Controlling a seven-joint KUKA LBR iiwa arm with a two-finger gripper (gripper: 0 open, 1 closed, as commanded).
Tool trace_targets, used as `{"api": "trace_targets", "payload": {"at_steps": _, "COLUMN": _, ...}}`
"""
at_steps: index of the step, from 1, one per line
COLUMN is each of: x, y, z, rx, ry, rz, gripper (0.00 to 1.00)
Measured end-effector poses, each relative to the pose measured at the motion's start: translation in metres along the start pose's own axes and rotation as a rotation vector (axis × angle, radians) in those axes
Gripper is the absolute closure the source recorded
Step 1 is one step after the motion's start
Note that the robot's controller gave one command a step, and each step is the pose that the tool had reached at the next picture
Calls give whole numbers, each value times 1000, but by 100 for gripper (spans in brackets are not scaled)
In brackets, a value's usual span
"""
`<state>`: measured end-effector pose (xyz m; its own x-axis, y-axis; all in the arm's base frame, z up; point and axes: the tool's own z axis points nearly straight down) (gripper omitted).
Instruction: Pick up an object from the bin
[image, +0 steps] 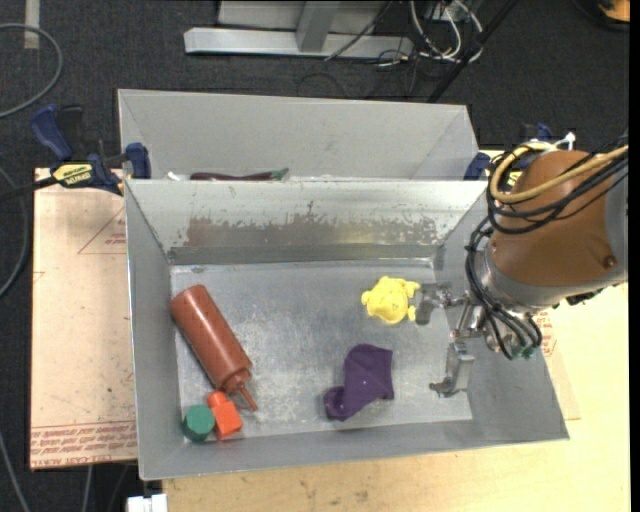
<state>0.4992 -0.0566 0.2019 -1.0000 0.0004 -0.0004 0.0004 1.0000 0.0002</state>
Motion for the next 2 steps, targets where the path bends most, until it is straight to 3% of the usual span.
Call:
{"api": "trace_targets", "payload": {"at_steps": 1, "x": 0, "y": 0, "z": 1, "rx": 0, "ry": -1, "rz": 0, "gripper": 0}}
{"api": "trace_targets", "payload": {"at_steps": 2, "x": -6, "y": -16, "z": 35, "rx": -4, "ry": 13, "rz": 9, "gripper": 0}}
